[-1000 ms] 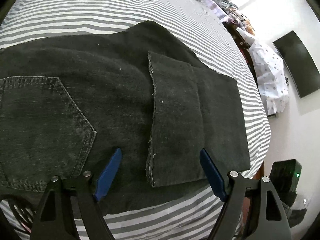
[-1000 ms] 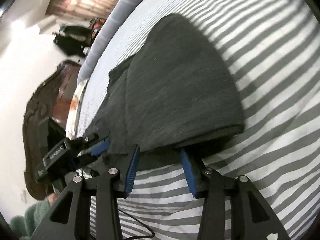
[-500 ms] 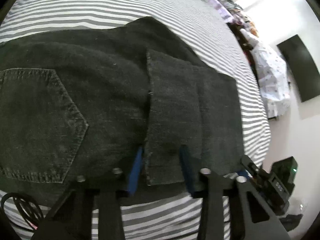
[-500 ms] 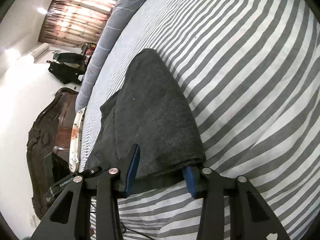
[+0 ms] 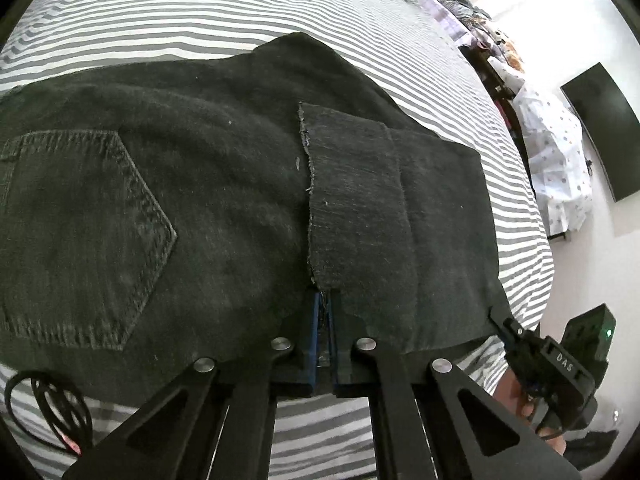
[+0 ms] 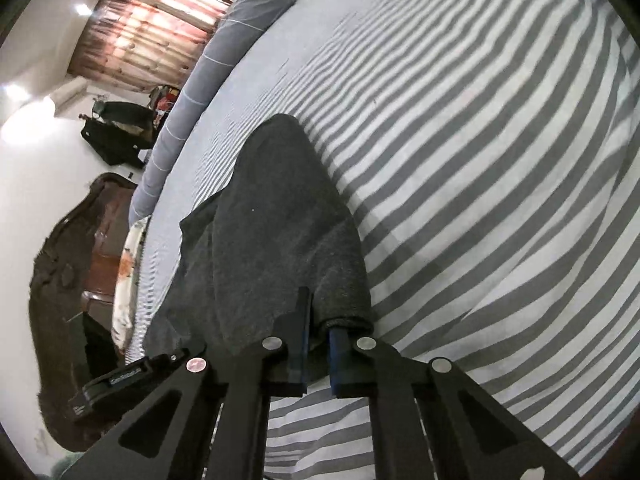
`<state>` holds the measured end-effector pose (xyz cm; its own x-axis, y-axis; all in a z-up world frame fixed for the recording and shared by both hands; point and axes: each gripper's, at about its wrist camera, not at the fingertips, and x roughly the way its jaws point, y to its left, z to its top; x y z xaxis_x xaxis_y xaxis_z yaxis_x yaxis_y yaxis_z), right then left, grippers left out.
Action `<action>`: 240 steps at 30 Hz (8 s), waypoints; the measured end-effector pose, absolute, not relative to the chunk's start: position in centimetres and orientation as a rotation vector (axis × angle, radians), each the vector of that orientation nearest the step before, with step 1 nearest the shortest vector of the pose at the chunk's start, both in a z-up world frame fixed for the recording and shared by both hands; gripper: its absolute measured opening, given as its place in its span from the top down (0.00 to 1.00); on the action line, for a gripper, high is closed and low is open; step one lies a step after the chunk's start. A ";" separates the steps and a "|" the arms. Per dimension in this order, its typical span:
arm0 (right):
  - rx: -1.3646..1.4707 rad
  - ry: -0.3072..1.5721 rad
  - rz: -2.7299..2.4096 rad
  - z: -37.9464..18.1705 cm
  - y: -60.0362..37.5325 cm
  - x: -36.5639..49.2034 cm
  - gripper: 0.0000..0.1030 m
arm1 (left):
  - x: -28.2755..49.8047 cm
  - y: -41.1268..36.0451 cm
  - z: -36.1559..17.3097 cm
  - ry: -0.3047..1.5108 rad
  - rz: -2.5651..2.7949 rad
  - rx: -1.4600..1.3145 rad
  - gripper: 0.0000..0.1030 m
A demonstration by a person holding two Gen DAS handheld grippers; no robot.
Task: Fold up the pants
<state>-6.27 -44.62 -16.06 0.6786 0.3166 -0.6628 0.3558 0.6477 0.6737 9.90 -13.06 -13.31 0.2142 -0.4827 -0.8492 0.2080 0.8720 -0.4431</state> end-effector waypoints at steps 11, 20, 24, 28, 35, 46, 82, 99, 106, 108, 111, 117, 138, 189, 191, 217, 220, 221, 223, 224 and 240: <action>0.883 0.931 -0.059 -18.0 -45.0 -5.7 0.93 | 9.7 -13.9 -14.3 1.275 -0.465 -0.177 0.95; 0.731 1.007 -0.041 -15.0 -43.0 -6.3 0.74 | 9.1 -12.6 -12.1 1.221 -0.460 -0.153 0.88; 0.658 1.017 -0.013 -13.3 -42.5 -6.8 0.74 | 8.4 -12.4 -9.9 1.112 -0.483 -0.130 0.82; 0.534 0.977 -0.024 -11.1 -42.1 -5.7 0.74 | 8.9 -14.1 -8.8 1.050 -0.522 -0.082 0.70; 0.392 0.961 -0.049 -10.3 -42.6 1.0 0.73 | 11.8 -16.5 -10.9 1.107 -0.494 -0.050 0.69; 0.288 1.048 -0.081 -13.0 -42.8 8.4 0.73 | 13.2 -17.8 -13.1 1.121 -0.472 0.044 0.68; 0.273 1.109 -0.092 -14.3 -38.4 -3.1 0.51 | 7.1 -14.0 -12.6 1.161 -0.531 0.103 0.65; 0.166 1.052 -0.122 -11.1 -34.5 -3.3 0.36 | 8.7 6.5 -7.5 1.084 -0.258 -0.216 0.43; 0.226 1.017 -0.102 -9.7 -33.1 -4.1 0.33 | 8.8 14.7 -8.9 1.107 -0.177 -0.418 0.40; 0.250 1.011 -0.098 -9.4 -32.7 -4.1 0.32 | 8.9 16.4 -9.6 1.119 -0.170 -0.494 0.40; 0.265 1.009 -0.092 -9.0 -32.1 -4.4 0.31 | 8.9 18.6 -10.6 1.132 -0.159 -0.580 0.40; 0.279 1.002 -0.099 -8.4 -31.5 -4.2 0.31 | 9.1 21.4 -12.9 1.158 -0.162 -0.749 0.39; 0.201 1.044 -0.095 -8.8 -27.4 -2.3 0.30 | 13.5 21.8 -15.6 1.123 -0.250 -0.859 0.36; 0.386 0.959 -0.162 -9.1 -38.7 -6.1 0.30 | 9.9 -8.2 -1.5 0.931 -0.425 -0.151 0.77; 0.399 0.957 -0.177 -9.2 -39.9 -6.4 0.30 | 9.9 -10.8 -1.8 0.950 -0.460 -0.130 0.77; 0.549 0.979 -0.244 -13.0 -46.9 -7.3 0.30 | 10.3 -26.9 -8.9 1.170 -0.654 0.040 0.51; 0.537 0.972 -0.246 -12.7 -46.7 -7.4 0.30 | 9.7 -26.1 -8.3 1.160 -0.674 0.038 0.49; 0.527 0.965 -0.248 -12.4 -46.5 -7.4 0.30 | 9.3 -25.8 -7.9 1.147 -0.678 0.046 0.48; 0.516 0.952 -0.251 -11.9 -46.1 -7.7 0.30 | 8.6 -24.6 -7.0 1.126 -0.698 0.054 0.45; 0.514 0.948 -0.247 -11.6 -46.0 -7.8 0.30 | 8.2 -23.8 -6.7 1.113 -0.699 0.065 0.42; 0.507 0.906 -0.015 -8.1 -38.8 -4.5 0.46 | 7.0 -8.5 -7.8 1.051 -0.356 0.099 0.38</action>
<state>-4.48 -38.82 -8.11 0.6247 0.1973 -0.7555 0.2224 0.8825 0.4144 7.04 -8.46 -7.79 0.4453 -0.2399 -0.8627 0.3341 0.9384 -0.0886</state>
